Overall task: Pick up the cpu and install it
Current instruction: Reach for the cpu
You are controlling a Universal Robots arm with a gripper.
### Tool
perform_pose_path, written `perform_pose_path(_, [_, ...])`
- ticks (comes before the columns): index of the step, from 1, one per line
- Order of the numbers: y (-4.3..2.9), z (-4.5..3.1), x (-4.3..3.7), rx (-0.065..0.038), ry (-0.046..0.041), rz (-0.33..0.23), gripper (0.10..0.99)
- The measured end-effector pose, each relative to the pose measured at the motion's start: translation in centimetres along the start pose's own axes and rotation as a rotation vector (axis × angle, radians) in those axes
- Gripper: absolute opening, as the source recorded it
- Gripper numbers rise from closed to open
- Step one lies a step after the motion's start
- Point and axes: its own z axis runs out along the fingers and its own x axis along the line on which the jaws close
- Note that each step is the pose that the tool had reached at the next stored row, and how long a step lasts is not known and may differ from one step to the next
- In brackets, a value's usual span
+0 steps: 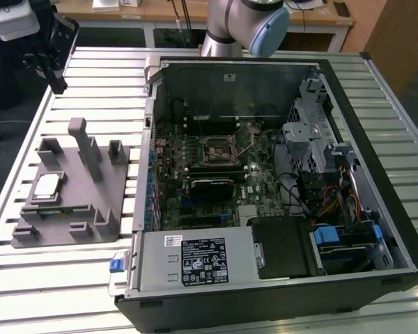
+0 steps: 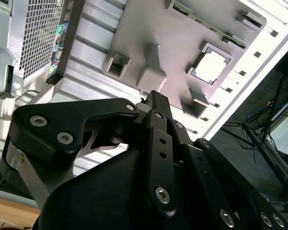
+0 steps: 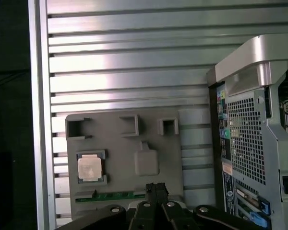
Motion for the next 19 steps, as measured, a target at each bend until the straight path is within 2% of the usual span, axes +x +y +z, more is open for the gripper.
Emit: perform_pose_path(19, [-0.34,0.12,4.44,0.000,0.0036,0.000,0.106])
